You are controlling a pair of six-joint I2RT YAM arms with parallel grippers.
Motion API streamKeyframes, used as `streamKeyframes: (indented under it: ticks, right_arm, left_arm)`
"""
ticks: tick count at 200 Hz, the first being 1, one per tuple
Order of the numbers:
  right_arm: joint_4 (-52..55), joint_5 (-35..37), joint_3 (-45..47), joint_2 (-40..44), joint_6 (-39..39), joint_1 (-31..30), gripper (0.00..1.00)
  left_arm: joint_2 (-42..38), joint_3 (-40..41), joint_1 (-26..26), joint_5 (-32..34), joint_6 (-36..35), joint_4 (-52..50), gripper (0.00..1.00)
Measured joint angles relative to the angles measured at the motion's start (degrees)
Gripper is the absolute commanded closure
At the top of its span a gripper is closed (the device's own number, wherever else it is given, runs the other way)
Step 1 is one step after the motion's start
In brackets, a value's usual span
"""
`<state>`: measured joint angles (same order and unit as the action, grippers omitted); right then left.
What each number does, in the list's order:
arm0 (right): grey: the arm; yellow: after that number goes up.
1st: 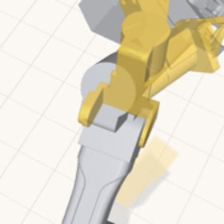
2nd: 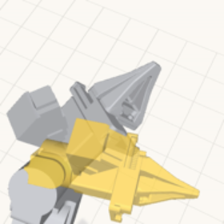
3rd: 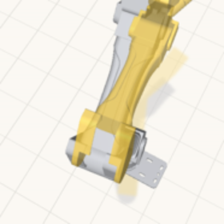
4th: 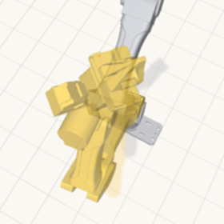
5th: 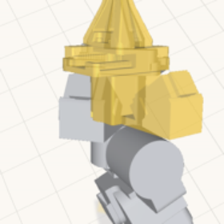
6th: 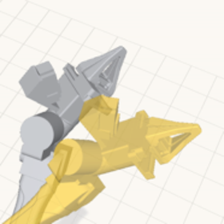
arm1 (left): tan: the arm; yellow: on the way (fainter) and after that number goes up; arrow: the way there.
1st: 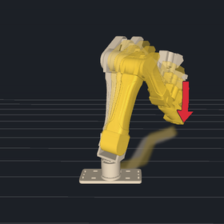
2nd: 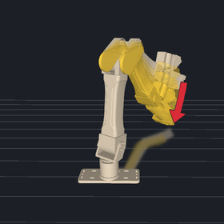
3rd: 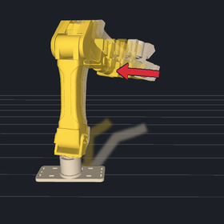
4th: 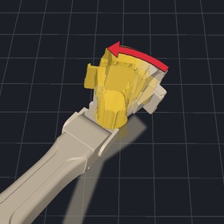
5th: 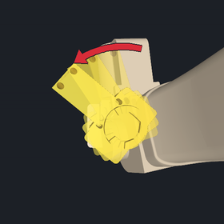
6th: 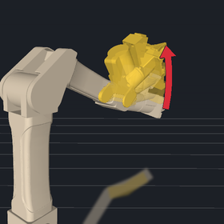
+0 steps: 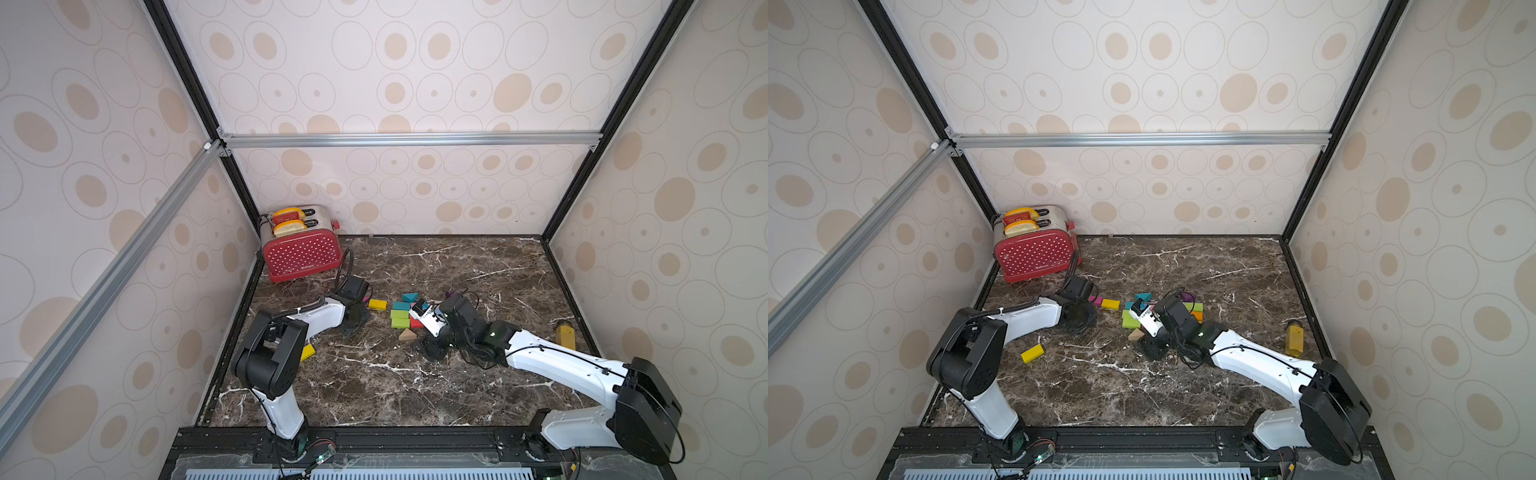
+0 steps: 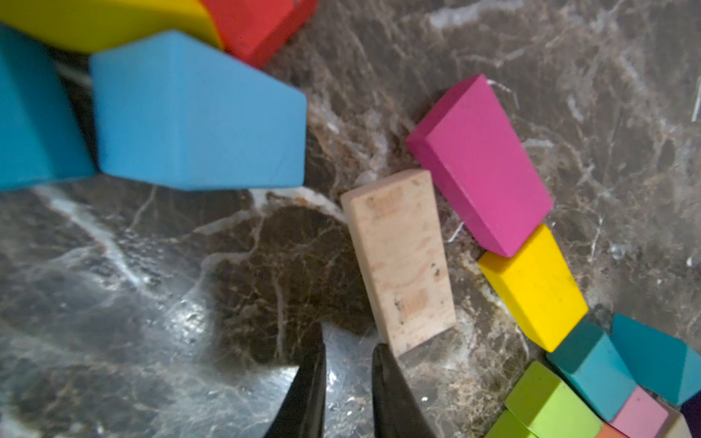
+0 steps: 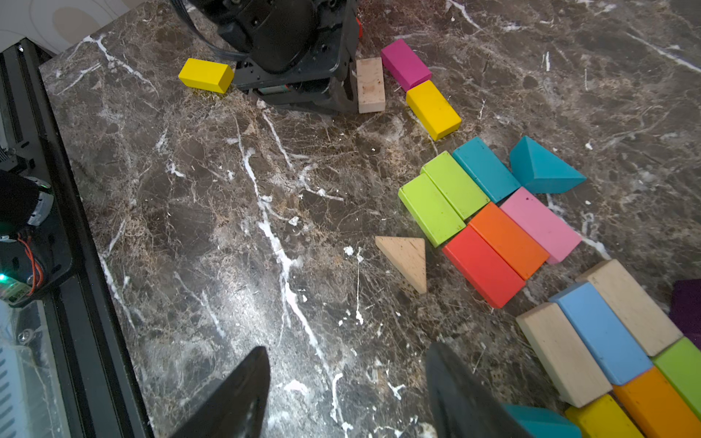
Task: Assemble a piece of candy with building blocks
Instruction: Assemble the building block at the center of the board.
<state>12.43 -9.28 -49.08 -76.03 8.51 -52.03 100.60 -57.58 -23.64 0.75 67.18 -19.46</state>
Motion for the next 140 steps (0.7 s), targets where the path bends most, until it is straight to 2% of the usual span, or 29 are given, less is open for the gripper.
streamKeyframes:
  ticks: [74,128,140]
  right_arm:
    - [0.0,0.0,0.0,-0.4,0.0,0.0,0.3]
    - [0.0,0.0,0.0,-0.8,-0.2,0.0,0.3]
    - [0.0,0.0,0.0,-0.8,-0.2,0.0,0.3]
  left_arm:
    - [2.1,-2.1,0.0,-0.5,-5.9,0.7,0.81]
    - [0.1,-2.1,0.0,-0.3,-10.6,-1.6,0.72]
    - [-2.4,-2.1,0.0,0.8,-12.0,-3.5,0.67]
